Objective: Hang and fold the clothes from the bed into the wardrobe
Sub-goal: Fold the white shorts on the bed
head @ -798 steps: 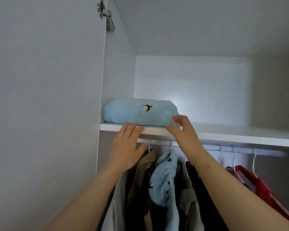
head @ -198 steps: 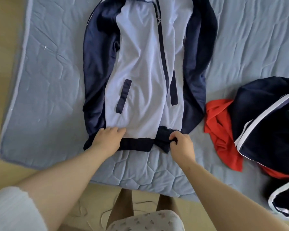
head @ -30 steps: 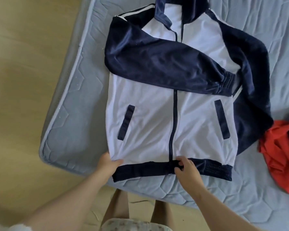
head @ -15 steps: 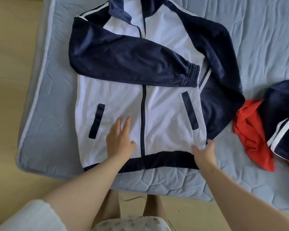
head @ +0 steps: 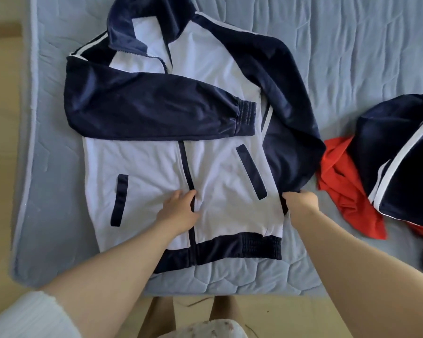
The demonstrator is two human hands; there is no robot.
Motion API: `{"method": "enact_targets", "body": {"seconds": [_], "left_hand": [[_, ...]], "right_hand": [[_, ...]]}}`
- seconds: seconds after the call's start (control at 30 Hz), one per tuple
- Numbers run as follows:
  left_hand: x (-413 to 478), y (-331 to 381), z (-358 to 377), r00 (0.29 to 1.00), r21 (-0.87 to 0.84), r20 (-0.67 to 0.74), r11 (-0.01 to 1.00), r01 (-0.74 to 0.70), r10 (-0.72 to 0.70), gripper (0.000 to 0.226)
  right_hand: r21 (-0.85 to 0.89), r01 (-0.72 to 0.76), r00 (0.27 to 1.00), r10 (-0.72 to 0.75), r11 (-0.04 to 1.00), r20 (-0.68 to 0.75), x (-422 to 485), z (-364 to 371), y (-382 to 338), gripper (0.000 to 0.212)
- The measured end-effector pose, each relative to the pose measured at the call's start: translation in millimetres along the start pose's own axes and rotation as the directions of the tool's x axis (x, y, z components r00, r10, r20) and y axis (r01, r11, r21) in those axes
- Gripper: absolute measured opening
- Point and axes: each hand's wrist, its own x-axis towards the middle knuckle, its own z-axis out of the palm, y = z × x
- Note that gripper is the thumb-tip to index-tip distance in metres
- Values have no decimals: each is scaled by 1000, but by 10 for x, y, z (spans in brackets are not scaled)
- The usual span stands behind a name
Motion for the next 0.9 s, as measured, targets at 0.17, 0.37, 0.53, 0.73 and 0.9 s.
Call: {"method": "enact_targets", "body": {"seconds": [0.17,0.37,0.53,0.73,0.9], "left_hand": [[-68,128,-142,999,-159,-2,987,35,-36,56],[-225,402,-562,997,-333,-65,943,16,-40,54],[-359,631,-1069,979,-530,-197,845,-63,-51,45],[-566,668,-1527,957,-613,-286,777,-146,-46,36],[-727,673,-1668,953,-643,-298,750,-156,-58,32]], "right_hand": [[-17,150,977,-151,989,-154,-135,-135,-299,12],[406,371,914,-251,835,-319,-526,-385,-1182,30],[282,707,693,-553,649,-463,-947,-695,-1890,47],[-38,854,395,-693,519,-603,-1419,-1018,-2500,37],[-266,880,248,-858,394,-450,-1651,-974,-2526,32]]}}
